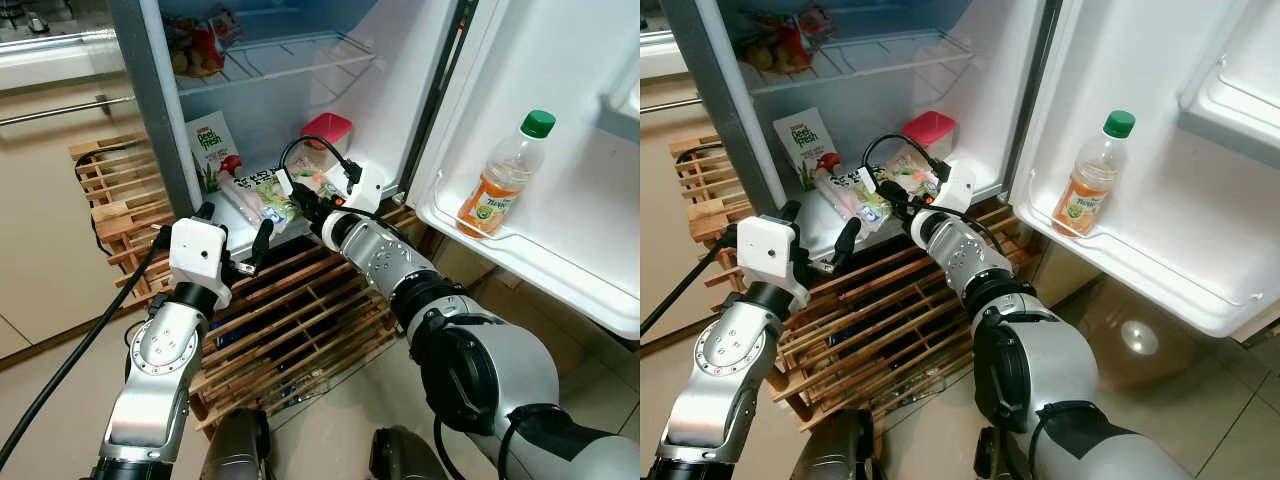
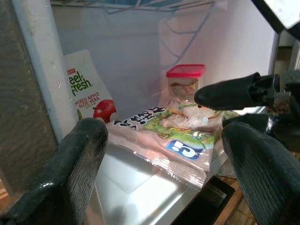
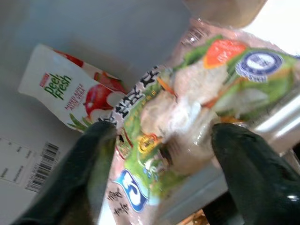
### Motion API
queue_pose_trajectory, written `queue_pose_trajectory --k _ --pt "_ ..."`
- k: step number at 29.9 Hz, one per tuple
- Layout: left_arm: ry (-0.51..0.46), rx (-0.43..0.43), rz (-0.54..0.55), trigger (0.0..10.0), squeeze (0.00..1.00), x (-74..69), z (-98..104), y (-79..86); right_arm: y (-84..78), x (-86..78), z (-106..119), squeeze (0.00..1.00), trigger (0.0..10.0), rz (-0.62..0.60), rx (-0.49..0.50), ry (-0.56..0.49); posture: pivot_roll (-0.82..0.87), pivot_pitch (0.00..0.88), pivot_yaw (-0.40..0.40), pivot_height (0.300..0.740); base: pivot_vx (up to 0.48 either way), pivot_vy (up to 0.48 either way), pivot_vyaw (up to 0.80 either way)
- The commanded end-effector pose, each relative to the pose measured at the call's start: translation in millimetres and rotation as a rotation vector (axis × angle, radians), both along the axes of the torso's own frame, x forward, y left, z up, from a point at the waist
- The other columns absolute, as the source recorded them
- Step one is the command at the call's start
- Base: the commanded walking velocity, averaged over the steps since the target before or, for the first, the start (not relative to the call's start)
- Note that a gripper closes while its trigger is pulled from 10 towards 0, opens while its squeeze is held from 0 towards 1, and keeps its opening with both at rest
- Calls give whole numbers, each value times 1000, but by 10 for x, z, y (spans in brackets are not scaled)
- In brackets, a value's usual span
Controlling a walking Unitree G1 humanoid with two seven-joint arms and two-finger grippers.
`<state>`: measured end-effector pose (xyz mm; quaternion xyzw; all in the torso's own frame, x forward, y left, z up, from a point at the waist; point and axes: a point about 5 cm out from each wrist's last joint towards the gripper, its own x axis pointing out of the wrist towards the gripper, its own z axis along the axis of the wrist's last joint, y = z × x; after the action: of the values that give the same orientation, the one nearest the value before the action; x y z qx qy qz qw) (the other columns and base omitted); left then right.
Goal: Restocking fridge
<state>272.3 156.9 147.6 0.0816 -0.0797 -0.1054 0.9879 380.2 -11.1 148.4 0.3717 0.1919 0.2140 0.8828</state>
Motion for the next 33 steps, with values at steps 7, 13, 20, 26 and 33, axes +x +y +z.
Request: queue_pose_trajectory --k 7,13,20,26,33 --pt "22 5 30 10000 0 44 -42 30 577 -188 158 0 0 138 55 -30 47 0 -65 652 0 0 0" --pt "18 7 33 10000 0 56 -38 31 560 -172 182 0 0 131 74 -43 47 0 -65 652 0 0 0" --pt "14 8 36 10000 0 72 -31 27 376 -46 390 0 0 109 -170 -380 38 0 -58 652 0 0 0" --pt "23 11 24 10000 0 103 -41 10 13 1 320 0 0 -9 -357 -567 24 0 -45 652 0 0 0" --pt "185 21 -33 10000 0 203 -158 -120 -310 -197 9 0 10000 -121 -551 -703 12 0 -32 652 0 0 0"
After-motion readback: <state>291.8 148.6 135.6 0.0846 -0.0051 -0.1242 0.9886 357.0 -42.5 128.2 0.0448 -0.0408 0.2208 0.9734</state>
